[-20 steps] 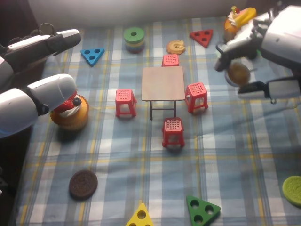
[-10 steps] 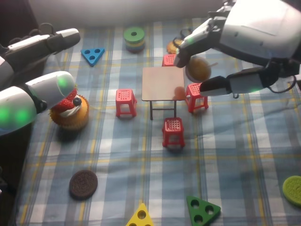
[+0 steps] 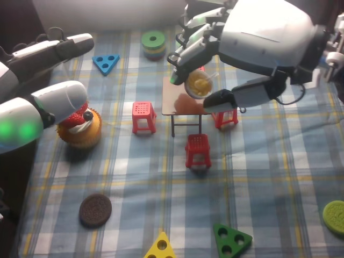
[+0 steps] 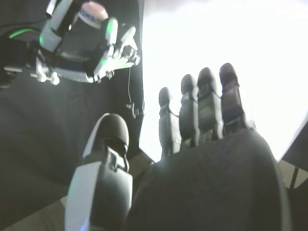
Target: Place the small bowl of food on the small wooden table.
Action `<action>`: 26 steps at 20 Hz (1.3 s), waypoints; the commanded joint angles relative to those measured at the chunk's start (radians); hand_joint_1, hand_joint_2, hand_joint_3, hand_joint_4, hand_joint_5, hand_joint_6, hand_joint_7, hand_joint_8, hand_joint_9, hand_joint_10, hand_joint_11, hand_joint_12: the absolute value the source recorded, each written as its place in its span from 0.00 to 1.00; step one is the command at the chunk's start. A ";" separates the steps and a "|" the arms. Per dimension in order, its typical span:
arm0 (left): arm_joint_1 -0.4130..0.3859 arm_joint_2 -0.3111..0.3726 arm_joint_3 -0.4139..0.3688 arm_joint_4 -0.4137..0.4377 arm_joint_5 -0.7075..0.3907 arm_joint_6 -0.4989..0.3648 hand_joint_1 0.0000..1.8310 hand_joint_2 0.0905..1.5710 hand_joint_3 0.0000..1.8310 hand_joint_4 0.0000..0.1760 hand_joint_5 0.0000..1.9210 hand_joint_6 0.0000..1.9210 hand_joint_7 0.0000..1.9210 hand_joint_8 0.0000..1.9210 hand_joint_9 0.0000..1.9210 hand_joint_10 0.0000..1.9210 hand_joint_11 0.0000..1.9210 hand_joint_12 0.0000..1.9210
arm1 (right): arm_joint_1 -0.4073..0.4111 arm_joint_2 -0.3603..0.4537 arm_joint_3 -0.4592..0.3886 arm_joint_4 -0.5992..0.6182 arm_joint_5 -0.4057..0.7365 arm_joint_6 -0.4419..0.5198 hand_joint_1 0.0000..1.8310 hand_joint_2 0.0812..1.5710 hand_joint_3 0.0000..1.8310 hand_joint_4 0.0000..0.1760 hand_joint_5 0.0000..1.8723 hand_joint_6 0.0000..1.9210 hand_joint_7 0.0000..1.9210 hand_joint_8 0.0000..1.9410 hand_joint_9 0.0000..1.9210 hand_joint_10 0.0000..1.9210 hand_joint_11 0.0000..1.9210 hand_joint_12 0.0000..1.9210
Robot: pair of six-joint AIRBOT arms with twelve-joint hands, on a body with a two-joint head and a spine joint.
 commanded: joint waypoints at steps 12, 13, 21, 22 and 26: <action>-0.012 -0.008 0.009 0.014 -0.113 -0.018 0.12 0.83 0.00 0.65 0.16 0.00 0.13 0.00 0.09 0.00 0.00 0.03 | 0.029 -0.013 0.016 0.017 0.073 -0.003 0.52 0.56 0.00 0.02 0.53 0.00 0.64 0.04 0.48 0.48 0.37 0.80; -0.012 -0.008 0.010 0.015 -0.113 -0.018 0.12 0.83 0.00 0.64 0.16 0.00 0.12 0.00 0.08 0.00 0.00 0.03 | 0.032 -0.013 0.017 0.017 0.073 -0.003 0.53 0.56 0.00 0.00 0.52 0.00 0.65 0.05 0.50 0.50 0.41 0.79; -0.014 -0.009 0.010 0.015 -0.114 -0.021 0.13 0.82 0.00 0.61 0.18 0.00 0.14 0.00 0.10 0.00 0.00 0.11 | 0.050 -0.013 0.021 0.020 0.073 -0.003 0.60 0.54 0.00 0.00 0.45 0.00 0.55 0.00 0.49 0.13 0.23 0.70; -0.014 -0.009 0.010 0.015 -0.114 -0.022 0.14 0.82 0.00 0.56 0.19 0.00 0.15 0.00 0.11 0.00 0.00 0.16 | 0.050 -0.013 0.019 0.023 0.073 -0.003 0.59 0.53 0.00 0.00 0.45 0.00 0.59 0.01 0.52 0.16 0.25 0.73; -0.013 -0.009 0.008 0.011 -0.124 -0.026 0.13 0.82 0.00 0.59 0.18 0.00 0.15 0.00 0.10 0.00 0.00 0.14 | 0.050 0.009 0.005 0.047 0.084 -0.003 0.53 0.52 0.00 0.00 0.39 0.00 0.52 0.00 0.52 0.10 0.32 0.66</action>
